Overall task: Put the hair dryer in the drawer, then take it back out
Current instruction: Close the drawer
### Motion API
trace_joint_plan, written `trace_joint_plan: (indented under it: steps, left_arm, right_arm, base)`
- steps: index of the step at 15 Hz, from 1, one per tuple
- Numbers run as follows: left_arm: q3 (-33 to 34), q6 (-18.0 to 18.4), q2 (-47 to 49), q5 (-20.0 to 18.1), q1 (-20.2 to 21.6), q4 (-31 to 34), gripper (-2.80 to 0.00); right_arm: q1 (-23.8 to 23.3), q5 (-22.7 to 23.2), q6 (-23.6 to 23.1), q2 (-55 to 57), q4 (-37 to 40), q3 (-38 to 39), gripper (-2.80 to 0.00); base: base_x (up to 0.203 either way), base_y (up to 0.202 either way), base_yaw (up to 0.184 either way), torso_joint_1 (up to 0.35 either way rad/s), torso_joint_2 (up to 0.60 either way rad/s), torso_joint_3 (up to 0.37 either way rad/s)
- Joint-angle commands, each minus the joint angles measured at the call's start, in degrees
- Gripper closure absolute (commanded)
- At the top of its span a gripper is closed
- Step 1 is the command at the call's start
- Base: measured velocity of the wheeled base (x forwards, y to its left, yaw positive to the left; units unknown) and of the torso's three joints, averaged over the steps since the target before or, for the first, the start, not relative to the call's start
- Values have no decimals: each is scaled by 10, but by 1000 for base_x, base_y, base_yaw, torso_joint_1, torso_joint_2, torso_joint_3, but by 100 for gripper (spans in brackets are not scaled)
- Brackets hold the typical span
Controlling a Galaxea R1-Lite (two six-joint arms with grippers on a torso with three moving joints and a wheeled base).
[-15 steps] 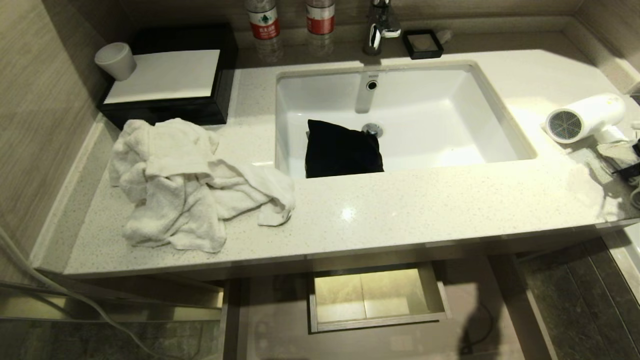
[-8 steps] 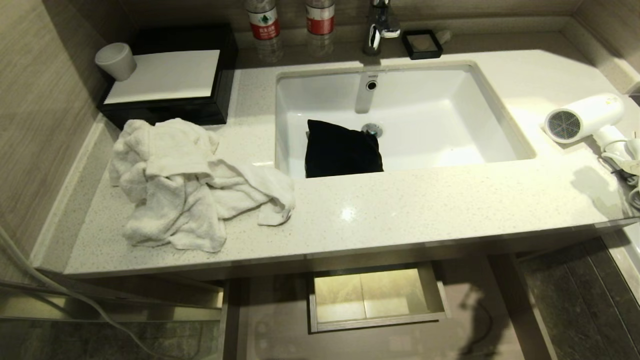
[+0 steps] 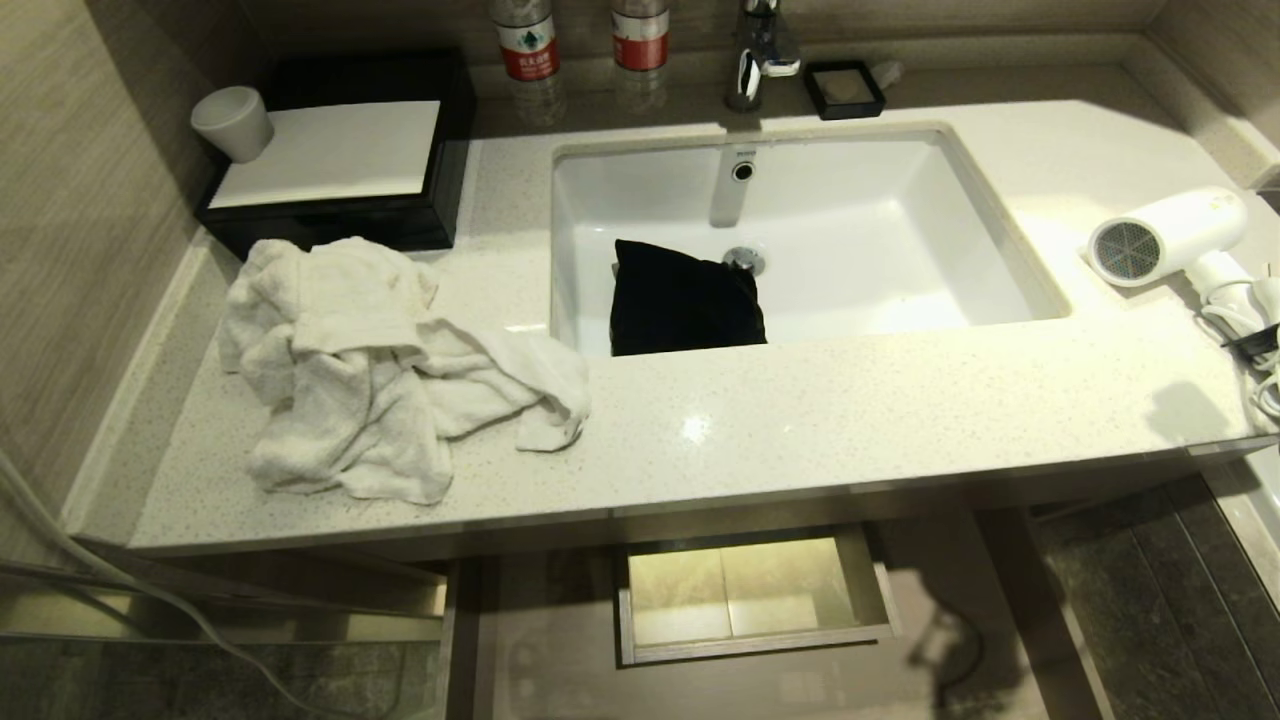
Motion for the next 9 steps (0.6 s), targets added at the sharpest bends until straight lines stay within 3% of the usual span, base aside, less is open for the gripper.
trace_joint_plan:
  steps: [1, 2, 3, 9]
  left_arm:
    - [0, 0, 0, 0, 0, 0, 0]
    - [0, 0, 0, 0, 0, 0, 0]
    - [1, 0, 0, 0, 0, 0, 0]
    - [0, 0, 0, 0, 0, 0, 0]
  right_arm:
    - [-4, 1, -1, -17, 1, 5, -280]
    - [-11, 4, 0, -19, 2, 5, -182]
    - [-13, 6, -4, -21, -1, 5, 0]
    - [-13, 3, -22, -29, 3, 7, 0]
  base:
    - [0, 0, 0, 0, 0, 0]
    - [0, 0, 0, 0, 0, 0]
    - [0, 0, 0, 0, 0, 0]
    - [0, 0, 0, 0, 0, 0]
